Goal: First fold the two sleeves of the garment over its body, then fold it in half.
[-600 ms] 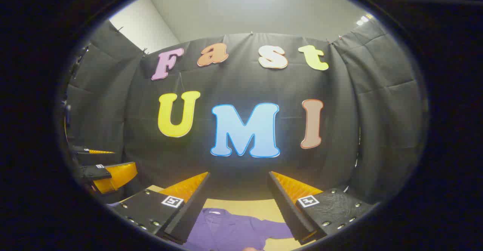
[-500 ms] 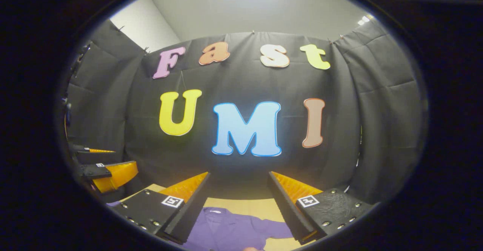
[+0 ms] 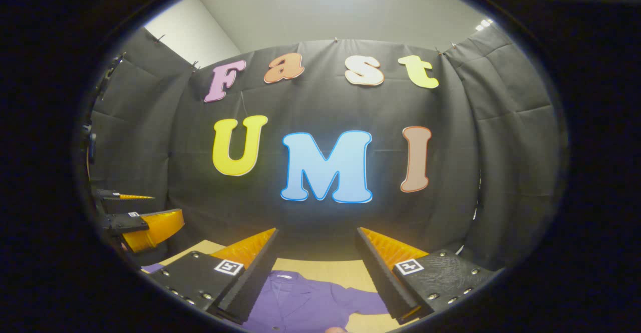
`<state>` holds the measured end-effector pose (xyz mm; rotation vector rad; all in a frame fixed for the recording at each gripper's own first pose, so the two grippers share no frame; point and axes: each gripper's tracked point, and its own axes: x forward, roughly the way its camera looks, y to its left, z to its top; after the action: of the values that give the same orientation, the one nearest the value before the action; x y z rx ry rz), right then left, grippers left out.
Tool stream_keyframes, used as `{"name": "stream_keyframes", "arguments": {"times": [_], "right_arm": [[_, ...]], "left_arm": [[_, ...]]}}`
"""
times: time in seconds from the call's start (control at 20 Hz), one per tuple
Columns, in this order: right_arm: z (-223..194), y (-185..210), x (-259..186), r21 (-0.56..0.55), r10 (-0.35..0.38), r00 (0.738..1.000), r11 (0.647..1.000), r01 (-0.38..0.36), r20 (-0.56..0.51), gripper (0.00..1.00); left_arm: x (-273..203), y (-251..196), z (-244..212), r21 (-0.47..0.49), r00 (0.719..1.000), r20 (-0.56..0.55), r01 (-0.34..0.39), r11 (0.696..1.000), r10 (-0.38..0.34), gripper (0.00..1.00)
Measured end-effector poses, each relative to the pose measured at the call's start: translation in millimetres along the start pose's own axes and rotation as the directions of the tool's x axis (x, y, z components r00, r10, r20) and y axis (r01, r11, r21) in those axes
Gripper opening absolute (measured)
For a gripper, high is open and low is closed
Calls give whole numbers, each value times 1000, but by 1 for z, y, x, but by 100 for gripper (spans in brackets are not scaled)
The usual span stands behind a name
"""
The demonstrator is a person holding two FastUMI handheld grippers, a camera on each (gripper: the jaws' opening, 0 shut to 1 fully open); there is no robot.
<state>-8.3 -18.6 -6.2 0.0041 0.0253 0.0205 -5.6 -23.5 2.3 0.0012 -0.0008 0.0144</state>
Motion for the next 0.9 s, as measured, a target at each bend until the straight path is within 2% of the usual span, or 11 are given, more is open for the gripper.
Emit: {"name": "stream_keyframes", "arguments": {"times": [0.55,0.9], "right_arm": [[-8,-30,-1,5,-14,1000,1000,14,-13,94],[-47,-91,7,-1,-98,992,995,98,-81,94]], "left_arm": [[0,-19,-1,13,1000,1,-10,1000,10,100],[0,-27,0,24,1000,4,-22,999,22,100]]}}
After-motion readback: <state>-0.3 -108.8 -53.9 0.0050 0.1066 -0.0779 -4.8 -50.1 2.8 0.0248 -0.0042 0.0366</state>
